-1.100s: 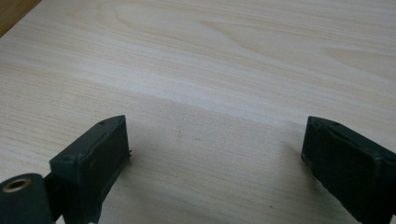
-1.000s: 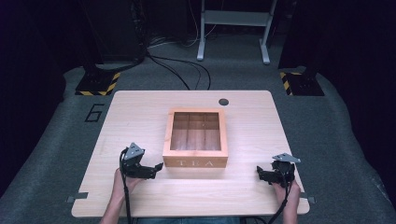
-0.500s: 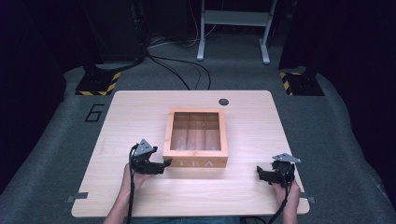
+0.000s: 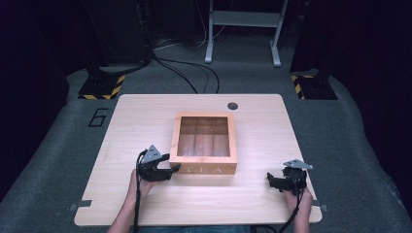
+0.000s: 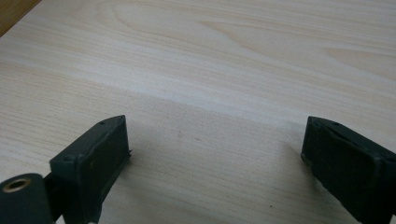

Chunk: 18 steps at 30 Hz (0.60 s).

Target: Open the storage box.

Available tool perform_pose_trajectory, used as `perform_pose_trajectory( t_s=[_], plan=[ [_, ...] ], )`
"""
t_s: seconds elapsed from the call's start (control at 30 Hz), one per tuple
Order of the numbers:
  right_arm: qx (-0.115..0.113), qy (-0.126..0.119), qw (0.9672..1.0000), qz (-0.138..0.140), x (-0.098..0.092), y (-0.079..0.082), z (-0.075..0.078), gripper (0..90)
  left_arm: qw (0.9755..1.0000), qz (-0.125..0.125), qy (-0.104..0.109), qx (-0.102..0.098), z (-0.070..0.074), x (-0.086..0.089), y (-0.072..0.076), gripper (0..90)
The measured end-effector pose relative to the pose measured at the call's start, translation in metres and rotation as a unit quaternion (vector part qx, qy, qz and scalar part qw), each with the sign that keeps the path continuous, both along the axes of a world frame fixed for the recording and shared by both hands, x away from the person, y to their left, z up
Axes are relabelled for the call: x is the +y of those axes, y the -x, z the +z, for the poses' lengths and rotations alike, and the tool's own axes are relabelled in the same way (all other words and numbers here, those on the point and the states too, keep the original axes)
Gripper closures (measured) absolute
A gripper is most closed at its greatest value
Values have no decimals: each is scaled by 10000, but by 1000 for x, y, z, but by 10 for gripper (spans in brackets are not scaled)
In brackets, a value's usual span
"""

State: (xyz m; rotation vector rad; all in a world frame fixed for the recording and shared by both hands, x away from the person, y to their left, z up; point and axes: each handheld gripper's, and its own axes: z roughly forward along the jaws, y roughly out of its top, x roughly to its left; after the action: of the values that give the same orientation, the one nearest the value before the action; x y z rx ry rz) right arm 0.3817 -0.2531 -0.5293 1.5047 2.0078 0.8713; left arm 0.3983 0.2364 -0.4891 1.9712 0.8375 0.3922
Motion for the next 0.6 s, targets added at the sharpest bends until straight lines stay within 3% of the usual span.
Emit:
perform_pose_trajectory(
  t_s=[0.23,0.33,0.6],
  plan=[
    [-3,7,10000,4,0,0,0,71,10000,-42,-13,-58,0,2,2,411],
    [-3,4,10000,-1,0,0,0,71,9998,-17,-30,-201,-1,2,4,423],
    [-3,8,10000,4,0,0,0,71,9997,-26,-27,-244,1,2,4,429]
  ],
)
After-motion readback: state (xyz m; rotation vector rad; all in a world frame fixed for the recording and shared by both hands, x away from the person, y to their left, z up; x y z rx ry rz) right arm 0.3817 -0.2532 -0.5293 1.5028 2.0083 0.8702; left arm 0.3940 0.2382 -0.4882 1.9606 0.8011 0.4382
